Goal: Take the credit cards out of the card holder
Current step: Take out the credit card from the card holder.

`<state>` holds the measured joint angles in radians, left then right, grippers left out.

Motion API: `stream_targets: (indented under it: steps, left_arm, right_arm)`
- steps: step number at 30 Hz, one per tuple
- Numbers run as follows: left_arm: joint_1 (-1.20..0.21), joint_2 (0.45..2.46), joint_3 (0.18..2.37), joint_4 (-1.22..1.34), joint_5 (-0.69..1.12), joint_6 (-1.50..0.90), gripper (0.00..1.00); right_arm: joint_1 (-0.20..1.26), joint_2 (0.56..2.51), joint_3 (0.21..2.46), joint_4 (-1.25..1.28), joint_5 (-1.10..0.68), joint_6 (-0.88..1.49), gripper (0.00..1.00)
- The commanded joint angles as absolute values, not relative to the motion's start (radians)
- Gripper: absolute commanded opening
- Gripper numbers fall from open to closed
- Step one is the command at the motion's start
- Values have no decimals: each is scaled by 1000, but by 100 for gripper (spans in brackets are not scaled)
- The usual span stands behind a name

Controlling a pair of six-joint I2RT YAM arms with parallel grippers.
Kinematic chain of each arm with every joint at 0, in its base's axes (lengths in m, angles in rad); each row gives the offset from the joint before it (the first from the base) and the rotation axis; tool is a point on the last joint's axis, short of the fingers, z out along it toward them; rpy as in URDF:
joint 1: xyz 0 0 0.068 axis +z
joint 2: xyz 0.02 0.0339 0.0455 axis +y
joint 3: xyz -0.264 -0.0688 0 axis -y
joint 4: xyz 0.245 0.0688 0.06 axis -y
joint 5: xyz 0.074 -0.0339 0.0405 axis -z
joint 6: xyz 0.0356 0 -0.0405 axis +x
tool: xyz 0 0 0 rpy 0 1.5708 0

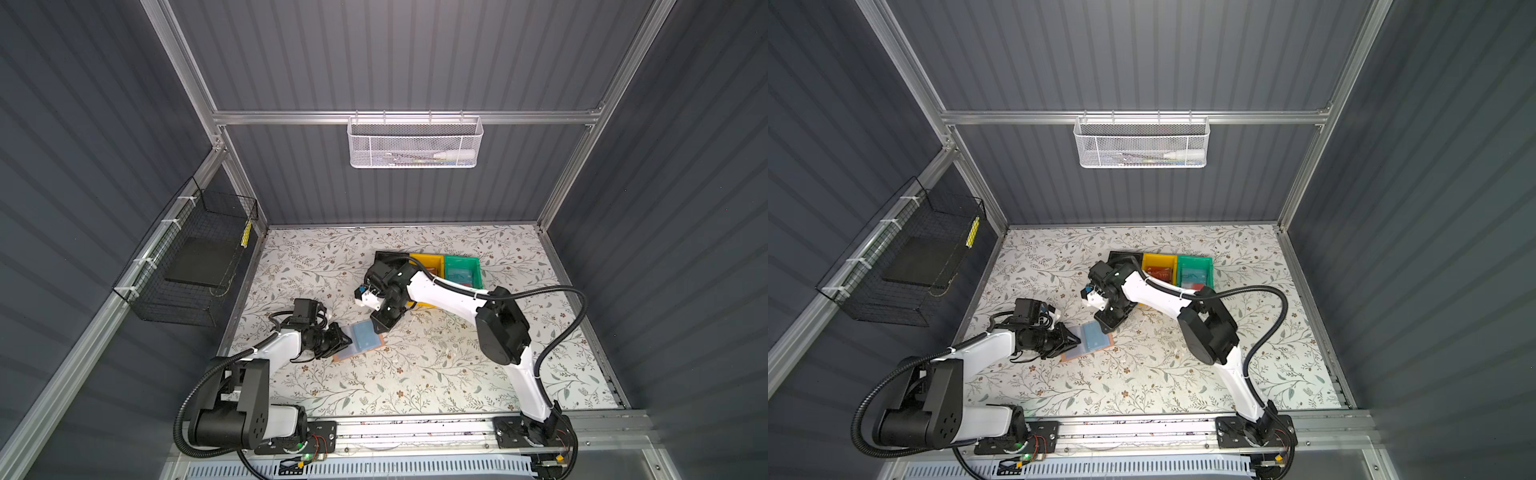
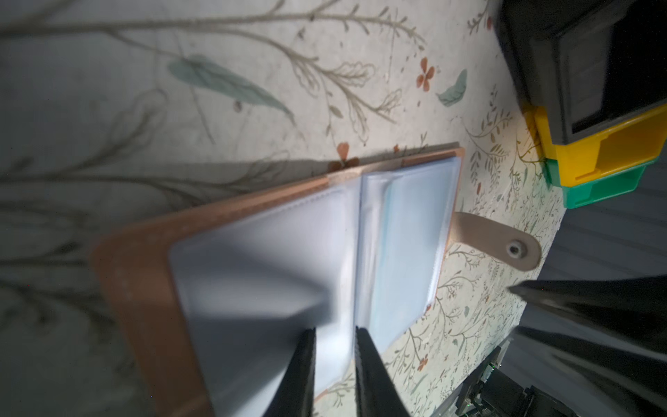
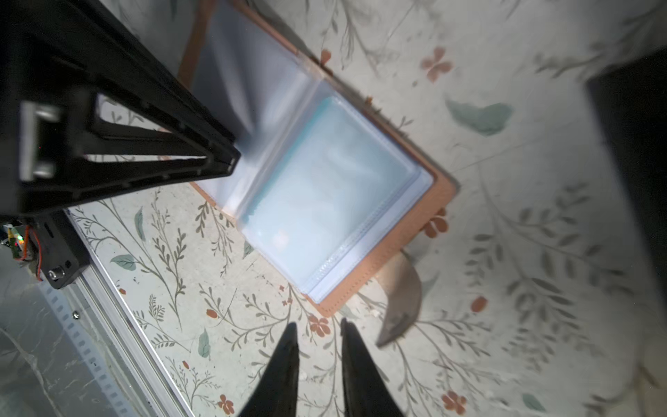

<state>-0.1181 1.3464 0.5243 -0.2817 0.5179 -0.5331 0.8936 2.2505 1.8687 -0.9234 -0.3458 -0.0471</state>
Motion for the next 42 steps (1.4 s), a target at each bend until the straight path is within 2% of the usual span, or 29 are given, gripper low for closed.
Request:
stream_targets:
  steps: [1, 15, 23, 31, 42]
  left_arm:
    - [-112, 1323, 514, -358, 457, -523, 23]
    - [-112, 1372, 509, -339, 407, -533, 23]
    - [-112, 1423, 490, -296, 406, -529, 23]
    - [-112, 1455, 477, -265, 409, -527, 23]
    - [-112, 1469, 470, -245, 416, -523, 23]
  right_arm:
    - [894, 2267, 1866, -949, -387, -8, 24]
    - [890, 2322, 1908, -944, -347, -24, 23]
    - [873, 2367, 1993, -992, -277, -49, 18]
    - [857, 2413, 2042, -1009, -291, -50, 15]
    - [871, 2378, 2045, -1014, -270, -50, 14]
